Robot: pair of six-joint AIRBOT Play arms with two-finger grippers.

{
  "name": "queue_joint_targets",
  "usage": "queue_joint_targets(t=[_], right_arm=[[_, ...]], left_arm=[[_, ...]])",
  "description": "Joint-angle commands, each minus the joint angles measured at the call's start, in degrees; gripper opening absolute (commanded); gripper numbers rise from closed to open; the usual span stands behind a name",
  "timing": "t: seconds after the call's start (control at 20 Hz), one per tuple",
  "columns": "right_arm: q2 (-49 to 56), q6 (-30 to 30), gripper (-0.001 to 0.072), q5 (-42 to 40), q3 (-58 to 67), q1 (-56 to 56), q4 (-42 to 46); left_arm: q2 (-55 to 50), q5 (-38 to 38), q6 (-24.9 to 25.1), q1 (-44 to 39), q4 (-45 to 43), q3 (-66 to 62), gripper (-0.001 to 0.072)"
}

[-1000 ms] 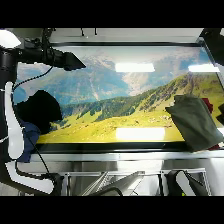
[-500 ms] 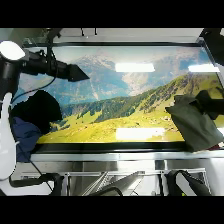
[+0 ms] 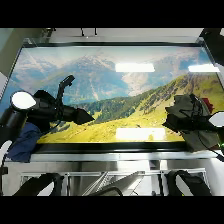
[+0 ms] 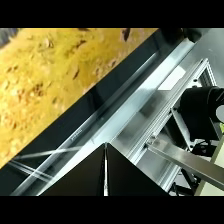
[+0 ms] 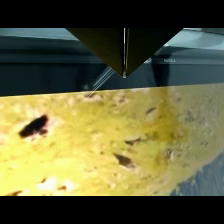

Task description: Fold the shirts.

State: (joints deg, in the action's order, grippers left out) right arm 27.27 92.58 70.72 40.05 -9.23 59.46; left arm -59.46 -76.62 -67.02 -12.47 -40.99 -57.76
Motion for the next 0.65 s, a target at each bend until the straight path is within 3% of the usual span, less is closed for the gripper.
queue_joint_targets(t=[0.0, 0.6], right_arm=[[-0.2, -0.9, 0.0021, -1.2, -0.9, 0.7, -2.6], [-0.1, -0.9, 0.0022, -1.3, -0.9, 0.8, -4.3]], left_arm=[[5.2, 1.3, -0.1, -0.3, 0.0, 4.9, 0.0015], [8.3, 3.1, -0.1, -0.3, 0.1, 8.1, 0.0015]])
